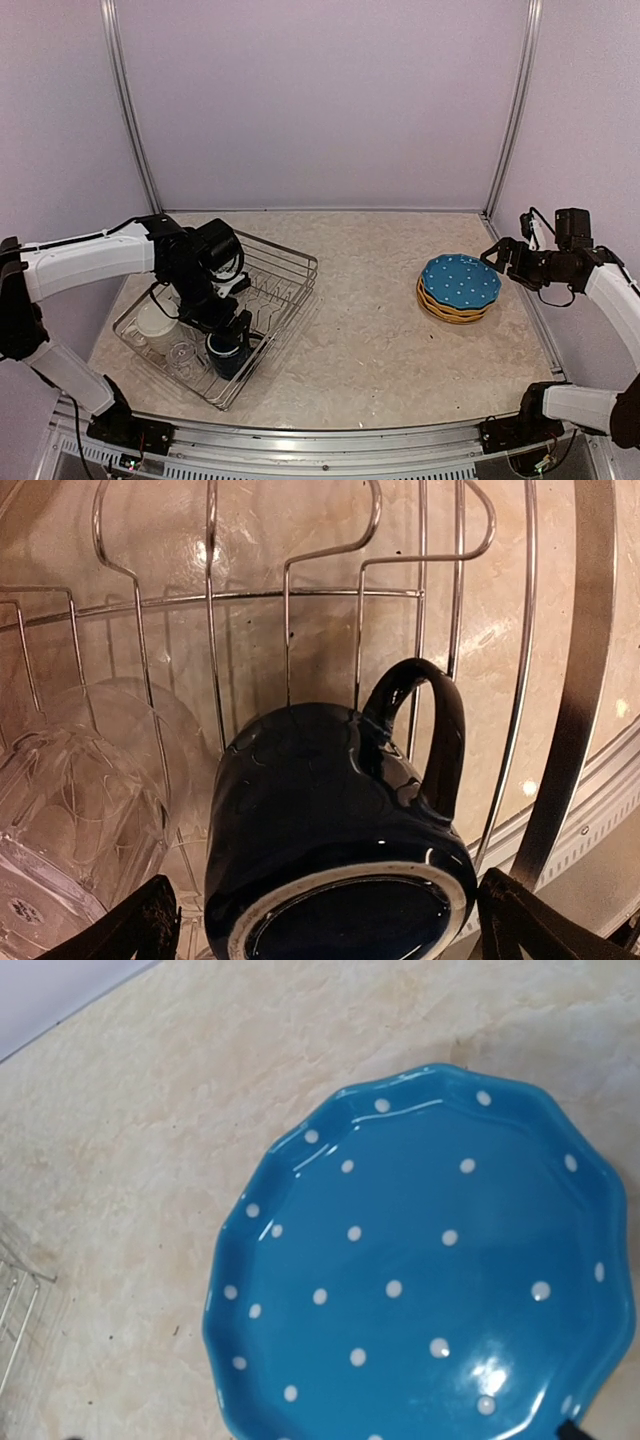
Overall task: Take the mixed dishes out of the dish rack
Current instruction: Grab the cup from the dish rack.
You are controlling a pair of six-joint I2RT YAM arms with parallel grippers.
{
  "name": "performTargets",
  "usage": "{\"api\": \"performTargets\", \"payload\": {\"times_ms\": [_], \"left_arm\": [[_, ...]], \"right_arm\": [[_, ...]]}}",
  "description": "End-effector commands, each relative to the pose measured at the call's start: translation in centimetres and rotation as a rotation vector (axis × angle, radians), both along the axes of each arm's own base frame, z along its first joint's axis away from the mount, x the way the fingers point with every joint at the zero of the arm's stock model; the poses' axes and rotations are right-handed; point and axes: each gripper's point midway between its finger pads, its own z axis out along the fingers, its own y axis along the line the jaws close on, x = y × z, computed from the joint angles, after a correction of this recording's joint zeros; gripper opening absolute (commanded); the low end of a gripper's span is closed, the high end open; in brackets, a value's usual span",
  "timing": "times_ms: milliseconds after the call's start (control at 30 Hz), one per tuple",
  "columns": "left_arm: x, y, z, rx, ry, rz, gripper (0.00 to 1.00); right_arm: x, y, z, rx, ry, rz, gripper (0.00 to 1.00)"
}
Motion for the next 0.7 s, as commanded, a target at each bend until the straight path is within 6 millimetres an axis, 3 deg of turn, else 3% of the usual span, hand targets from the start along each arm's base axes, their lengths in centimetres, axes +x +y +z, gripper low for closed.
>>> {"api": "performTargets", "payload": {"times_ms": [0, 467, 667], "left_arm": [[-0.6, 0.6, -1.2, 0.078, 0.018, 0.003, 0.99], [-0.9, 0.2, -3.1, 0.136, 0.072, 0.011, 0.94], [-1.3, -0.3, -2.8, 0.139, 0.078, 0.001, 0.81]], "right_arm": [[-0.3, 0.3, 0.6, 0.002, -0.004, 0.003, 1.00], [-0.5, 0.3, 0.4, -0.009, 0.000, 0.006, 1.00], [-0.3, 0.3, 0.2, -0.003, 0.016, 0.010, 1.00]]}}
